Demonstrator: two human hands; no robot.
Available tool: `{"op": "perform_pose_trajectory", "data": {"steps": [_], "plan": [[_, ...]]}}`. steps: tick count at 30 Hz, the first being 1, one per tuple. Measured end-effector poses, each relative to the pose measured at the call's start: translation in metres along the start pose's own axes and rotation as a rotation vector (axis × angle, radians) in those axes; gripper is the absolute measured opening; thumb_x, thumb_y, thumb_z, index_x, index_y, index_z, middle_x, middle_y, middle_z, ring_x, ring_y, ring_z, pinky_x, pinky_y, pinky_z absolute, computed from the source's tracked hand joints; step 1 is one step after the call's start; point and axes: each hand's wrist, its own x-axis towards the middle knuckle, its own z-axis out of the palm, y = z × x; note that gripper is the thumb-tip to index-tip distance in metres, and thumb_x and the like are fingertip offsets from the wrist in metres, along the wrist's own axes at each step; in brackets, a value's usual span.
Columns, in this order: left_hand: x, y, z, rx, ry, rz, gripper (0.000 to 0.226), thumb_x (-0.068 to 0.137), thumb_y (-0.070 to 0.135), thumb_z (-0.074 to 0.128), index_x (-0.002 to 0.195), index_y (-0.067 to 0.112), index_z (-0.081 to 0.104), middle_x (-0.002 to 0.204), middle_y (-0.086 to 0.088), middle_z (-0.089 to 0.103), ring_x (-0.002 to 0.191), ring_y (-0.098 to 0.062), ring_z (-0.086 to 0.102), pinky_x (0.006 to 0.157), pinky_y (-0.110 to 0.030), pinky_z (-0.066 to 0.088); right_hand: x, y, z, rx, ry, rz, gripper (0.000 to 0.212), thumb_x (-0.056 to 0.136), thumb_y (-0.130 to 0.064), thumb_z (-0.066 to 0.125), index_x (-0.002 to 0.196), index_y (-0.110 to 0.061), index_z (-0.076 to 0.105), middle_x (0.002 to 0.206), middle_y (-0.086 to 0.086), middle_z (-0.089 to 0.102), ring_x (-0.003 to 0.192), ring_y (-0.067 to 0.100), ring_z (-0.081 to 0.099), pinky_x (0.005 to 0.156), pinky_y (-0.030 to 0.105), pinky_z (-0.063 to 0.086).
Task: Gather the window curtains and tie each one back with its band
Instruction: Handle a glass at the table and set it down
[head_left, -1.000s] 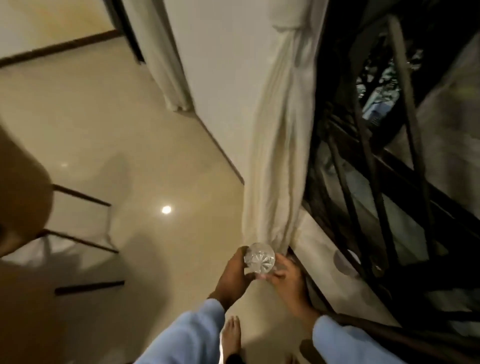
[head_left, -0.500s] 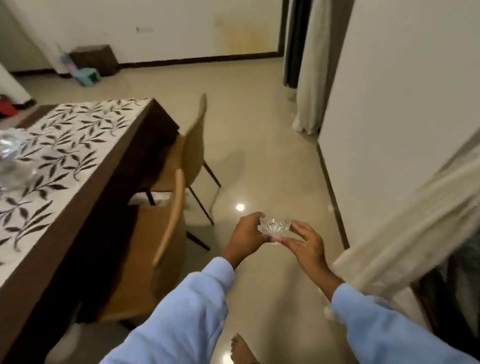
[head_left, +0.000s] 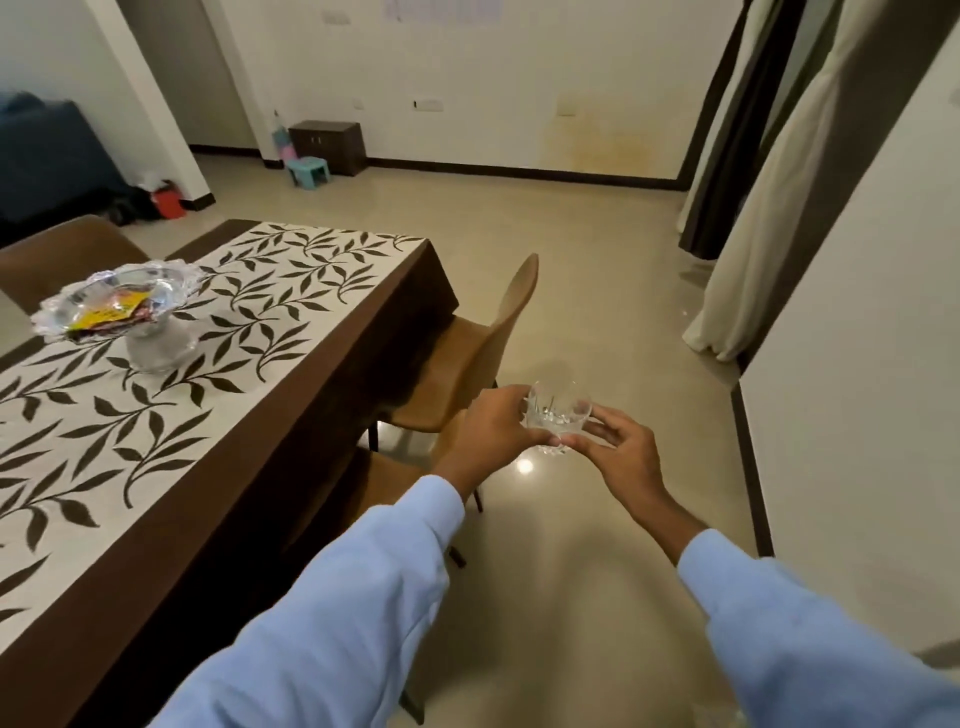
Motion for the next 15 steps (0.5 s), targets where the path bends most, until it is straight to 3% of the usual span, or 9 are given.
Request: {"op": "perform_pose_trajectory", "data": {"steps": [10,15], "plan": [[0.092,-0.049,-0.026,-0.022,0.173,-0.083,0.043,0.064,0.04,0.084,0.1,0.023,0.069,0.084,0.01,0.072,0.077,-0.005,0.067,0.068,-0.038,0.059,0.141,0.009,0.051,0.008,-0.214,-0.032,0.06,0.071,-0.006,0.086,0.126,-0.005,0.065,0.117,0.003,0.069,0.106,0.014,0.067,0.08,0.012,0.052],[0.158,-0.05,-0.023,-0.066,0.298,-0.124,0.039,0.07,0.042,0.079,0.104,0.032,0.064,0.085,0.018,0.07,0.08,0.004,0.064,0.069,-0.024,0.058,0.233,0.014,0.059,0.001,-0.334,-0.04,0.062,0.072,-0.01,0.086,0.13,-0.009,0.063,0.121,0.001,0.067,0.107,0.007,0.066,0.079,0.011,0.052]]}}
